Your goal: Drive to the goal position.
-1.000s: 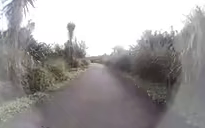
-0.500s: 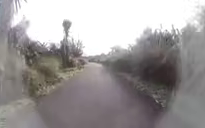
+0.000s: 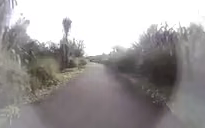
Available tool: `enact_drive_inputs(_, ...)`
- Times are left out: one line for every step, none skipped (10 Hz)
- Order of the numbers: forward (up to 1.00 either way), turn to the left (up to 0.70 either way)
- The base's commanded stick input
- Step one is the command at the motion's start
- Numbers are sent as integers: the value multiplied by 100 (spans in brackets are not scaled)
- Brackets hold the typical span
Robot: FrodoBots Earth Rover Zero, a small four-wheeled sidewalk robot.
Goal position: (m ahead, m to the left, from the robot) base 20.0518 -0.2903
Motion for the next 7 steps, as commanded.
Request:
enact_drive_inputs(70, -32)
enact_drive_inputs(70, -21)
enact_drive_inputs(70, -3)
enact_drive_inputs(70, 0)
enact_drive_inputs(70, 0)
enact_drive_inputs(70, 0)
enact_drive_inputs(70, 0)
